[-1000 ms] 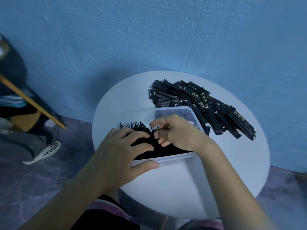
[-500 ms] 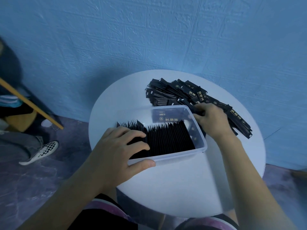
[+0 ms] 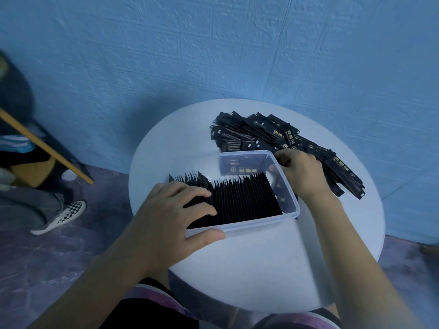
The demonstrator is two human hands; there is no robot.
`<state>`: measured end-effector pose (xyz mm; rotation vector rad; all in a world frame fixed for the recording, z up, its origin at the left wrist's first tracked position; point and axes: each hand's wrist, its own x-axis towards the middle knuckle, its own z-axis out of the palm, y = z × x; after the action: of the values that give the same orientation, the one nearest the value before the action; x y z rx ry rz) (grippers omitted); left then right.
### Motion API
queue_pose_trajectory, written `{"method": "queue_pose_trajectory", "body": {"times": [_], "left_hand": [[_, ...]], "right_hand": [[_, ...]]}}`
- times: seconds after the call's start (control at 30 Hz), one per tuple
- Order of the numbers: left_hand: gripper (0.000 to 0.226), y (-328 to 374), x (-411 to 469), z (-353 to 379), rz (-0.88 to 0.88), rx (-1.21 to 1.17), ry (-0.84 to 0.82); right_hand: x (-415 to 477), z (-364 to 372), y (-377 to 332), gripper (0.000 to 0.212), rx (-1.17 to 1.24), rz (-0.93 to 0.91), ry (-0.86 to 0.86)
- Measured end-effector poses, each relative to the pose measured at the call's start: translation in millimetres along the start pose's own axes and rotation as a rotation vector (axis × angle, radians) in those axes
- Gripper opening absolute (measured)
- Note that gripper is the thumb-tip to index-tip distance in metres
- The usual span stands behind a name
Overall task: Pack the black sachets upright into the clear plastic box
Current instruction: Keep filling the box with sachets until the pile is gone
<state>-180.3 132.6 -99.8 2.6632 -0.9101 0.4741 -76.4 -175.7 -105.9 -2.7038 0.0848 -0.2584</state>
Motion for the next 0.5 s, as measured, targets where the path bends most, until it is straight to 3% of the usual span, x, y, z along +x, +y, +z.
{"method": "queue_pose_trajectory", "body": {"times": [0.4,0.5], "left_hand": [[0.058,0,-1,1,-0.001,0.004,-0.010],[0.060,0,0,1,0.000,0.005,-0.006]], "right_hand": [[-16,-48,-39,0.020,0.163,-0.010,0.189],[-38,-77,-68,0.011,0.341,-0.094,0.070]]}}
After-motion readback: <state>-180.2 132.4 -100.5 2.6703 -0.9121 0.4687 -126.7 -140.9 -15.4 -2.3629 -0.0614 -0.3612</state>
